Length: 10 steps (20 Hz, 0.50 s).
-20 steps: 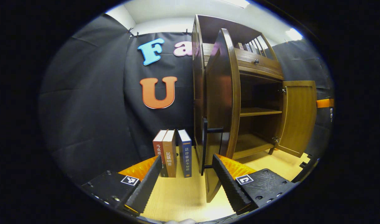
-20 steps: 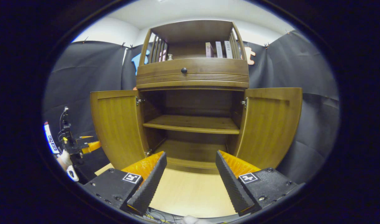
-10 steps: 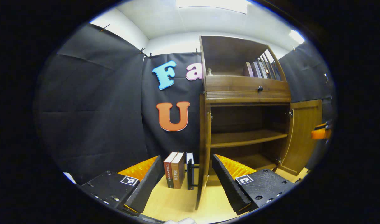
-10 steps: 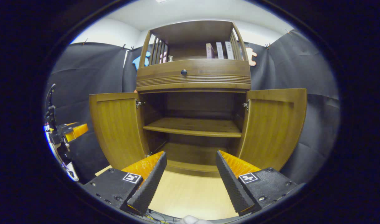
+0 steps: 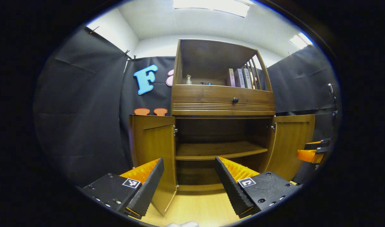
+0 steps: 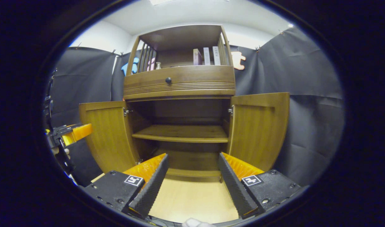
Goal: Open the right door of the double-door shoe cabinet with the right hand, and open the left door with the left hand.
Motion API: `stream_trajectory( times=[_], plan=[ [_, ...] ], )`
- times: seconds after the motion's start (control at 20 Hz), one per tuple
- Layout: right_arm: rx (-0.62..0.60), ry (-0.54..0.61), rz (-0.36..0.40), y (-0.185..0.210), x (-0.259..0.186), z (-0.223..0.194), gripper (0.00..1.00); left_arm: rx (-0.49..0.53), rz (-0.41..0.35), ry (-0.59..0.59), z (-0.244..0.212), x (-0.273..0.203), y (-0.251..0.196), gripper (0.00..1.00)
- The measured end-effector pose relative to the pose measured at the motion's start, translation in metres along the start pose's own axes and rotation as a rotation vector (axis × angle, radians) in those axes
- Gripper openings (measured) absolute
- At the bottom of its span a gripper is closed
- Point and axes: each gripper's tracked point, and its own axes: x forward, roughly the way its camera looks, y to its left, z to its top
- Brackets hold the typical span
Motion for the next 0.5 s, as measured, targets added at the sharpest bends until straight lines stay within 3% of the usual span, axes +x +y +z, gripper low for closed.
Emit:
stream_trajectory(
  times=[0.15,0.2,0.5],
  plan=[
    [0.016,-0.010,-0.047,-0.014,-0.004,0.001,0.99,0.015,-0.046,0.015,-0.004,0.008,-0.028,0.97],
    [0.023,-0.013,-0.061,-0.018,-0.004,0.000,0.99,0.019,-0.056,0.021,-0.006,0.010,-0.036,1.00],
    [0.050,-0.025,-0.131,-0.033,-0.008,-0.003,0.99,0.045,-0.082,0.052,-0.021,0.014,-0.062,0.97]
  ],
)
